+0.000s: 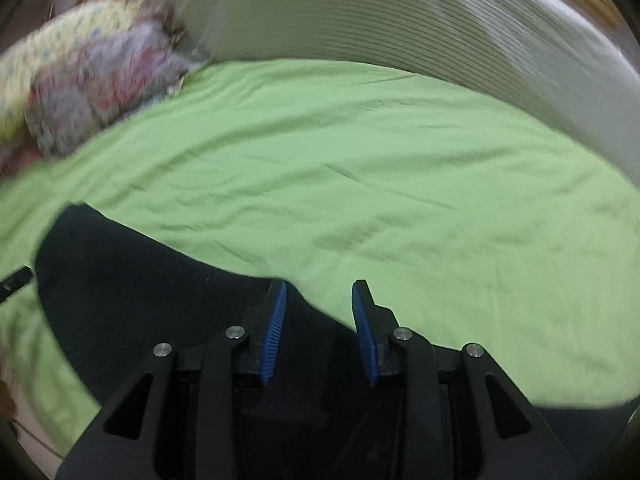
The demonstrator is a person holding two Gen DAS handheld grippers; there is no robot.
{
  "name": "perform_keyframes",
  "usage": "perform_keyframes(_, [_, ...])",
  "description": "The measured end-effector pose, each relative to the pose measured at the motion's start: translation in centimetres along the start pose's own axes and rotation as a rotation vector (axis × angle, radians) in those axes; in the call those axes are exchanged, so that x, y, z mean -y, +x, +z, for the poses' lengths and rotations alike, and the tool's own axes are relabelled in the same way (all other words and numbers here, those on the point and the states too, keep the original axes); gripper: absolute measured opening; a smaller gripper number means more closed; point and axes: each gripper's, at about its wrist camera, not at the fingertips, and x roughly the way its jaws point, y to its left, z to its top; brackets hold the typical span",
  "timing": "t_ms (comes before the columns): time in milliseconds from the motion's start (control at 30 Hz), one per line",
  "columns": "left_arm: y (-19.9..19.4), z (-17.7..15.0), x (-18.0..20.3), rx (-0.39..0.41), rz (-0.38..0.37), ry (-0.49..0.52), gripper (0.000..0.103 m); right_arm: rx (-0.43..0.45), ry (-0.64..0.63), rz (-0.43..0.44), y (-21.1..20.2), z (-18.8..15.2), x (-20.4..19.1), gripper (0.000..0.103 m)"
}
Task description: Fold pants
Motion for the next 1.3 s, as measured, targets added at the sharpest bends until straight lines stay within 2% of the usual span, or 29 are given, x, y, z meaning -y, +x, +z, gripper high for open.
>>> perform_keyframes(67, [-0.6,0.3,0.4,0.002,-0.005,0.014,0.036,-0.004,0.062,0.011,-1.6,-1.2,1.6,0.036])
perform_keyframes(200, [-1.4,0.6,2.2,0.016,-0.026,0.045,0.045,0.019,0.165,0.03,-4.3,-3.5,4.1,0.036])
perform_keyframes(333, [-1.4,0.5,4.9,0.0,-0.069,0.073,0.046,0.029,0.236,0.008,-7.1,-6.6,6.6,0.036])
perform_keyframes(433, [-0.9,0.1,7.6,-0.021,-0.11,0.107,0.054,0.035,0.273,-0.016,-9.0,-8.9,8.2,0.036])
perform_keyframes(700, [0.6,-2.3,16.0,-0.096,-0.214,0.27,0.054,0.08,0.467,-0.104,-13.9,-14.6,14.6,0.036])
perform_keyframes(900, [1.4,-4.8,22.2,-0.171,-0.3,0.375,0.058,0.127,0.588,-0.181,-16.9,-17.5,19.1,0.036])
perform_keyframes(1000, [1.8,-6.8,25.5,-0.223,-0.361,0.461,0.059,0.149,0.662,-0.192,-18.0,-18.6,21.5,0.036])
perform_keyframes(1067, [2.2,-8.2,27.9,-0.286,-0.423,0.524,0.06,0.157,0.682,-0.191,-18.4,-18.8,22.2,0.036])
perform_keyframes(1133, [2.6,-9.9,30.3,-0.329,-0.444,0.595,0.06,0.169,0.699,-0.19,-18.5,-18.9,23.0,0.036])
perform_keyframes(1300, [2.7,-14.2,36.4,-0.357,-0.505,0.808,0.06,0.191,0.739,-0.159,-18.2,-18.9,24.3,0.036])
